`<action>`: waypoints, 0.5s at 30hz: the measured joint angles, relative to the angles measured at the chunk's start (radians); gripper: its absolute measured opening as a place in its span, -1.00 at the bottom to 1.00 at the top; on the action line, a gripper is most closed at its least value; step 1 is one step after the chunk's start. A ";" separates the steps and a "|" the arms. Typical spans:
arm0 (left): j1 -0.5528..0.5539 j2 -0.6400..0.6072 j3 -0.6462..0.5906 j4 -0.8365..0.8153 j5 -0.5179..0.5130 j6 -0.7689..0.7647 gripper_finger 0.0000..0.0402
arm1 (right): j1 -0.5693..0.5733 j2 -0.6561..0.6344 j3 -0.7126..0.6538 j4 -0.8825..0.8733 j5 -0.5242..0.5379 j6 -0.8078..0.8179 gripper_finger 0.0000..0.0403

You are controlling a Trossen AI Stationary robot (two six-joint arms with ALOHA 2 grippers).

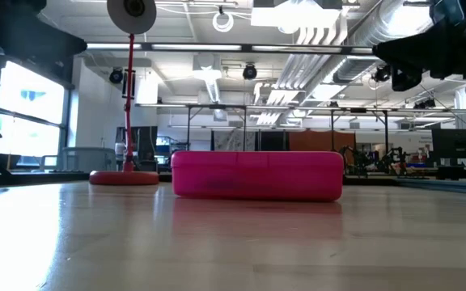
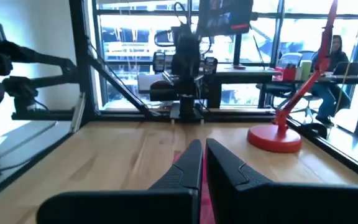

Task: Pick & place school supplies into a supply box
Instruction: Return to Home Position

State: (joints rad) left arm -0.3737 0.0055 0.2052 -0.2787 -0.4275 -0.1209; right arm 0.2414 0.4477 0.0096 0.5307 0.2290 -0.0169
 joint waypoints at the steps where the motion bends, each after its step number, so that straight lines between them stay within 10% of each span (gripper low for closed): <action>1: 0.000 0.000 -0.004 -0.001 0.000 -0.009 -0.67 | -0.001 -0.002 0.003 -0.006 -0.001 0.000 -1.00; 15: 0.000 0.002 -0.135 0.178 0.078 -0.014 -0.67 | -0.001 -0.004 0.000 0.013 0.121 0.239 -1.00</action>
State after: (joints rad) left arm -0.3735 0.0072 0.0701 -0.1009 -0.3499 -0.1351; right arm 0.2405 0.4435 0.0097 0.5434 0.3496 0.2219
